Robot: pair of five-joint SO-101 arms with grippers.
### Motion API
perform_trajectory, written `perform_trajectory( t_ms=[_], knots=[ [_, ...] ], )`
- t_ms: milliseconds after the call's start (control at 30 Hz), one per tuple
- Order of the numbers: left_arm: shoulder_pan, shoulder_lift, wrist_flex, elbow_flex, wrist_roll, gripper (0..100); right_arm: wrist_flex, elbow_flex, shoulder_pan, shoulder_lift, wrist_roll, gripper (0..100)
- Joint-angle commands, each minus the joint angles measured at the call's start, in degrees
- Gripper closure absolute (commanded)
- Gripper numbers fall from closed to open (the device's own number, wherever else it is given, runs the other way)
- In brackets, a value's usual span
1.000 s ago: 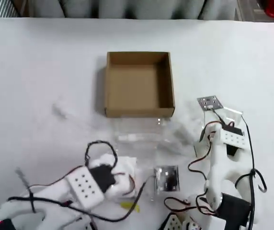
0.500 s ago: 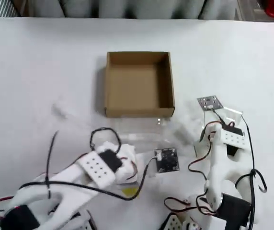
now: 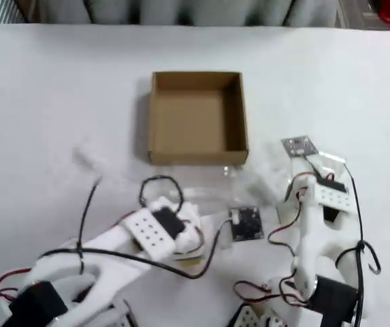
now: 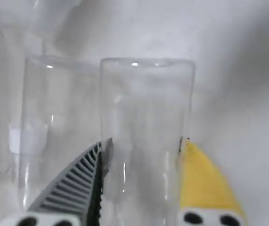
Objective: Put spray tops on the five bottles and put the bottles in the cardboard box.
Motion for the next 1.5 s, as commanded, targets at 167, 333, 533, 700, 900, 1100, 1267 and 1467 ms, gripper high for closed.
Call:
perform_trajectory(
  t_ms=[167, 333, 533, 700, 900, 1100, 1267, 1467],
  knots=[
    [1.19, -4.62, 14.15, -6.07, 1.49, 96, -0.66, 0.09, -0.57, -1.19, -0.09, 95.5],
    [-9.71, -17.54, 21.1, -10.9, 1.58, 96, -0.57, 0.09, -0.48, -1.19, -0.09, 95.6],
    [-30.73, -29.41, 25.41, -12.48, 1.14, 96, -0.57, 0.09, -0.48, -1.19, -0.09, 95.6],
    [-52.7, -33.45, 22.95, -10.73, 1.23, 96, -0.4, 0.18, -0.48, -1.19, -0.09, 95.7],
    [-73.01, -33.45, 8.0, -1.85, 1.58, 96, -0.31, 0.26, -0.48, -1.19, -0.09, 95.7],
    [-81.89, -33.45, 0.18, 4.48, 5.8, 96, -0.31, 0.35, -0.48, -1.19, -0.09, 95.7],
    [-85.23, -33.36, -1.76, 5.01, 14.77, 96, -0.22, 0.35, -0.48, -1.19, -0.09, 95.7],
    [-85.14, -26.86, -1.23, 1.05, 19.16, 96, 0.4, 0.35, -0.48, -1.19, -0.09, 95.7]
  ],
)
